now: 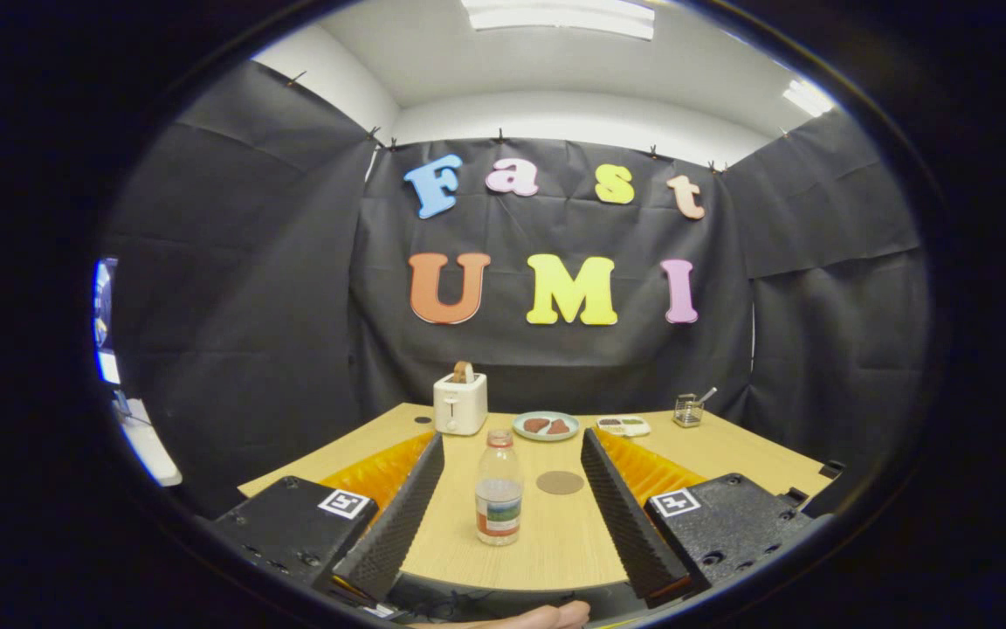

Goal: Take the bottle from table, then pour the juice into the cup, finally place the bottle on the coaster

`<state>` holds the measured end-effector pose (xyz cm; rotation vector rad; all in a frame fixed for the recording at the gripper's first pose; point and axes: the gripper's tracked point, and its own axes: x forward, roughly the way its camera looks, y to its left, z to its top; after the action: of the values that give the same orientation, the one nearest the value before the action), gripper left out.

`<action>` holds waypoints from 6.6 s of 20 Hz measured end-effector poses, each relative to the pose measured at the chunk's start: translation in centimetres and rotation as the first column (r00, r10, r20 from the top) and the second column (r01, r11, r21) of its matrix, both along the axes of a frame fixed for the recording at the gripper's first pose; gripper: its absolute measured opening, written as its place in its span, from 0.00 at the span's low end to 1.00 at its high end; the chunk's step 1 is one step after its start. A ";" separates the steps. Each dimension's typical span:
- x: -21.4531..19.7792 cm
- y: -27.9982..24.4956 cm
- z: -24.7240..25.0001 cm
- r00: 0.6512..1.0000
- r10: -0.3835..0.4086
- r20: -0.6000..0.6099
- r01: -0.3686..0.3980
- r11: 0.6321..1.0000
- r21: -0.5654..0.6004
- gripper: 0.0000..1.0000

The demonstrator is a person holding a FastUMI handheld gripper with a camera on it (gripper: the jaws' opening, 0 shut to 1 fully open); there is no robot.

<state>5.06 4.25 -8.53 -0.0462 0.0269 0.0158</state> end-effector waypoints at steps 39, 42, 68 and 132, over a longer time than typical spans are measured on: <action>16.8 1.5 -16.1 0.996 -0.048 -0.079 0.051 0.998 0.036 0.81; 16.8 2.4 -13.8 0.998 0.000 -0.068 0.007 0.994 0.113 0.80; 15.8 -4.3 -4.0 1.000 -0.005 0.014 -0.008 0.579 0.815 0.78; 15.4 -9.3 -5.2 0.999 -0.036 0.025 -0.034 -0.282 0.959 0.78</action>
<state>20.50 -5.04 -13.74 1.8105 -0.0465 0.0330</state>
